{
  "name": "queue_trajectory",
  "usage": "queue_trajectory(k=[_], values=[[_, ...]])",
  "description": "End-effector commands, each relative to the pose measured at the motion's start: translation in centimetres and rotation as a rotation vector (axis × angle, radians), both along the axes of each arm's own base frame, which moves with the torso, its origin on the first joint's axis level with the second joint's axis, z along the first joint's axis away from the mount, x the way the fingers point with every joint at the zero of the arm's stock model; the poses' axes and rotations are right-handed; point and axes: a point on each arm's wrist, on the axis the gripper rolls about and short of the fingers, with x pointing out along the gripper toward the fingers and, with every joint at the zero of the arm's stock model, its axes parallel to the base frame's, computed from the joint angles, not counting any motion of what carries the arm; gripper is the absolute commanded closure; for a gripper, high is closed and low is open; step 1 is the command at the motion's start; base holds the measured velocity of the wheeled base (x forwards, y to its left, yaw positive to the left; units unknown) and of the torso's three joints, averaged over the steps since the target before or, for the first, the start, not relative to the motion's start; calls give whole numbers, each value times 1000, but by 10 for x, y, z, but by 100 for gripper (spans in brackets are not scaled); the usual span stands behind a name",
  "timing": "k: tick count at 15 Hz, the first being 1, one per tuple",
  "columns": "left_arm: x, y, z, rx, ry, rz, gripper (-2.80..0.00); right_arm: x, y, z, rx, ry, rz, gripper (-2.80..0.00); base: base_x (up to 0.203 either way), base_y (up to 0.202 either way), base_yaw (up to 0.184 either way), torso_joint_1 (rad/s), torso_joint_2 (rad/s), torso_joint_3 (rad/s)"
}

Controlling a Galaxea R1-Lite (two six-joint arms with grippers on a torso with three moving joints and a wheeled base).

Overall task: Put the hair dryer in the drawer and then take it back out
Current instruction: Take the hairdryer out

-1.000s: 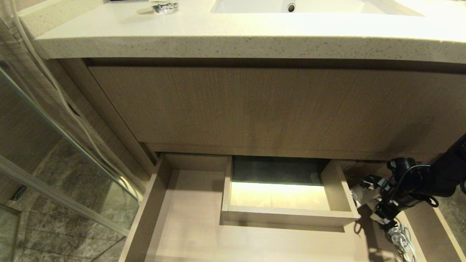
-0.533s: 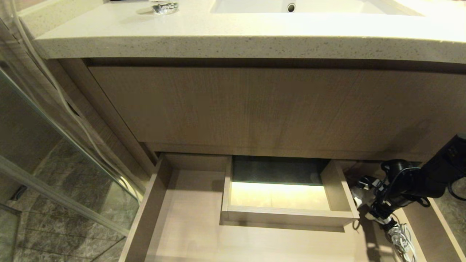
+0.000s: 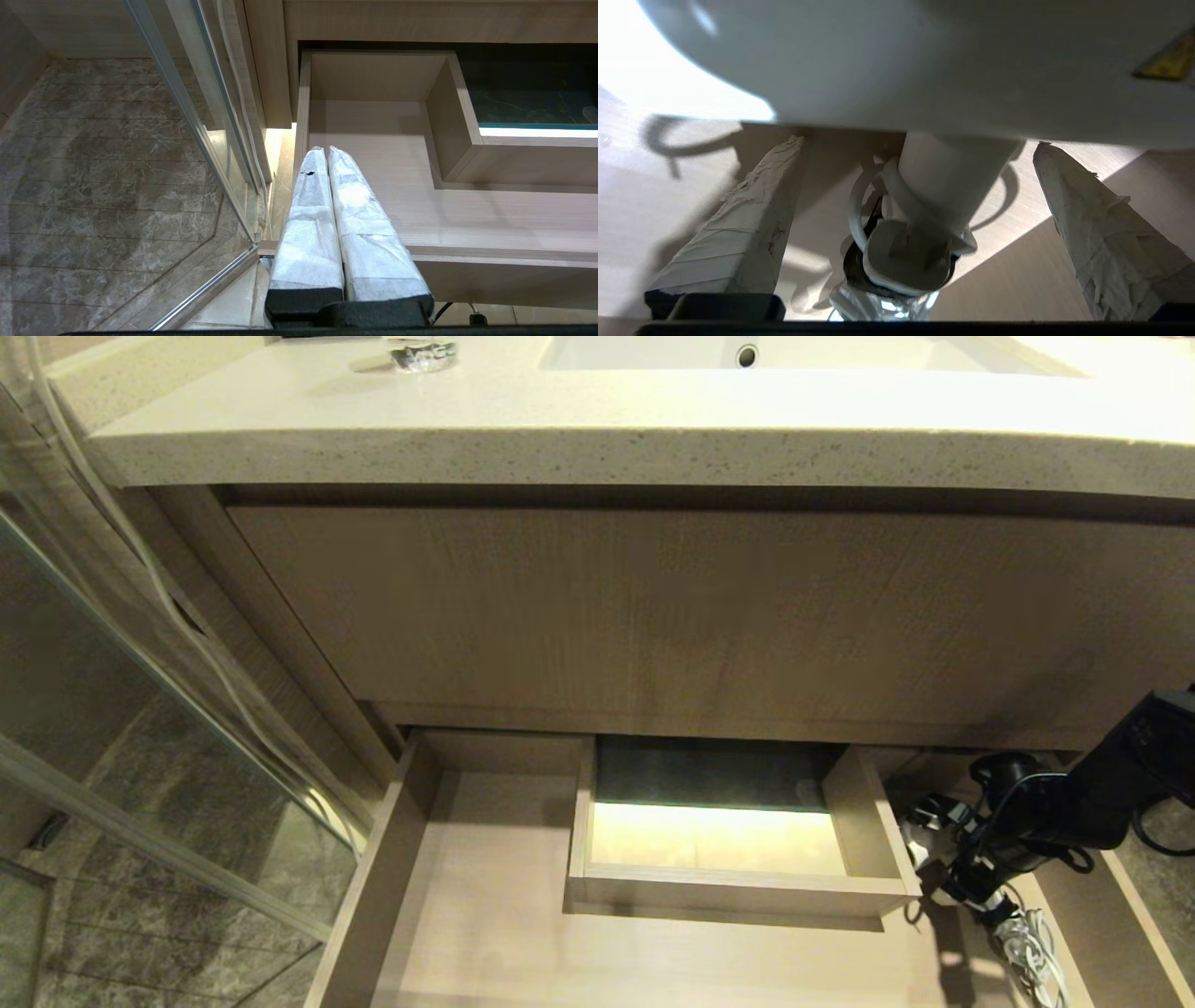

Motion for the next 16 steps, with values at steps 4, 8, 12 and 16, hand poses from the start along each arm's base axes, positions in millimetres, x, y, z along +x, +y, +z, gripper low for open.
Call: queue_trajectory(k=[4, 8, 12, 16], values=[[0, 0, 0, 0, 0, 0, 0, 0, 0, -8, 2, 16, 5, -280, 0, 0, 0, 0, 0, 0], [0, 0, 0, 0, 0, 0, 0, 1, -1, -7, -2, 10, 11, 0, 0, 0, 0, 0, 0, 0], [0, 0, 0, 0, 0, 0, 0, 1, 1, 2, -4, 2, 12, 0, 0, 0, 0, 0, 0, 0], [0, 0, 0, 0, 0, 0, 0, -3, 0, 22, -1, 10, 11, 0, 0, 0, 0, 0, 0, 0]])
